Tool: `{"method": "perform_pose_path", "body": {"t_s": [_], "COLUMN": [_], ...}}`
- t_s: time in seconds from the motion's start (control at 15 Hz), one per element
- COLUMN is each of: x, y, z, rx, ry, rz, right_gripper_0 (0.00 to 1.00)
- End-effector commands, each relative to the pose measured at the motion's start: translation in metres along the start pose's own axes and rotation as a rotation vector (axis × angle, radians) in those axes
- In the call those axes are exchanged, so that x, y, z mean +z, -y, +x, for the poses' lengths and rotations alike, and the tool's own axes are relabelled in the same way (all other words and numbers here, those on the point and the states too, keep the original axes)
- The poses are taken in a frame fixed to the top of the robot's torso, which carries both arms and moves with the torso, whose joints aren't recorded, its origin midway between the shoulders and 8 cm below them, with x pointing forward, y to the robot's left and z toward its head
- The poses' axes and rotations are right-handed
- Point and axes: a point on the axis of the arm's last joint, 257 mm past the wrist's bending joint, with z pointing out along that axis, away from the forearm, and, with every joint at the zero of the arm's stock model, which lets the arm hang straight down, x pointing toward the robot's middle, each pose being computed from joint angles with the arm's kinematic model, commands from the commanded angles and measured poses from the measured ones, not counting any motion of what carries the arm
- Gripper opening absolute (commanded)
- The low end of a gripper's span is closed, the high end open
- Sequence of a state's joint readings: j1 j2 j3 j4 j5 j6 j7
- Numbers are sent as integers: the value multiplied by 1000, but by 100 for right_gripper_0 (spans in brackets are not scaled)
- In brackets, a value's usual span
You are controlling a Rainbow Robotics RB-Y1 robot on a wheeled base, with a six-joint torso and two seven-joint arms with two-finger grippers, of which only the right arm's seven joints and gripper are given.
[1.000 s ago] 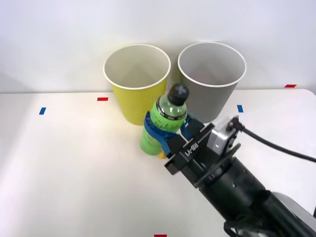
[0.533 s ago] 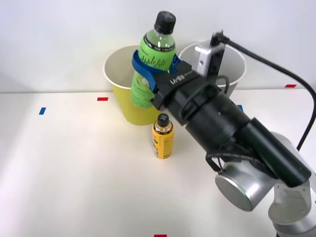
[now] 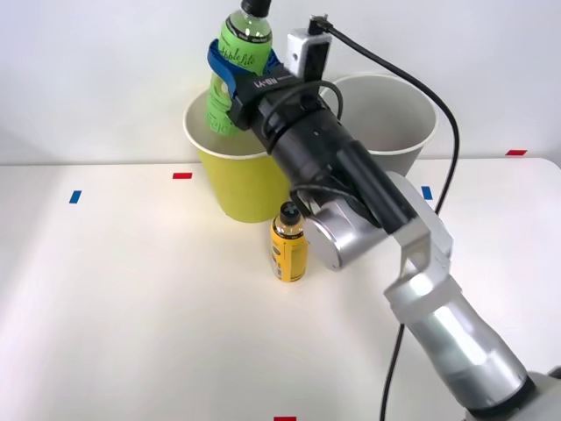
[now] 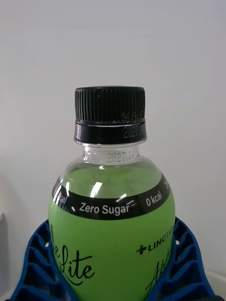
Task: Put cans in the gray bin, plastic bottles in the light green bin
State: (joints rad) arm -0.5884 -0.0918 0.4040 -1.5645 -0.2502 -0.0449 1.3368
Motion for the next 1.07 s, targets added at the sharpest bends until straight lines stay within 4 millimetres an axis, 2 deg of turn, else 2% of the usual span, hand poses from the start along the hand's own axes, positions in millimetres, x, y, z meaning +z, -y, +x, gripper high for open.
{"method": "perform_pose_path", "body": {"t_s": [0.07,0.2,0.47,0.6,0.73,0.8,0.87,1.07], "x": [47,60,59,59,58,58,57,56], "y": [7,14,26,26,24,25,25,31], "z": [1,9,14,16,19,19,20,19], "rx": [-49,-66,-88,-94,-103,-106,-111,-128], "ry": [4,-23,-45,-50,-58,-58,-60,-63], "rz": [9,19,25,25,17,17,16,20], "right_gripper_0": [0,0,0,9,52,84,97,100]}}
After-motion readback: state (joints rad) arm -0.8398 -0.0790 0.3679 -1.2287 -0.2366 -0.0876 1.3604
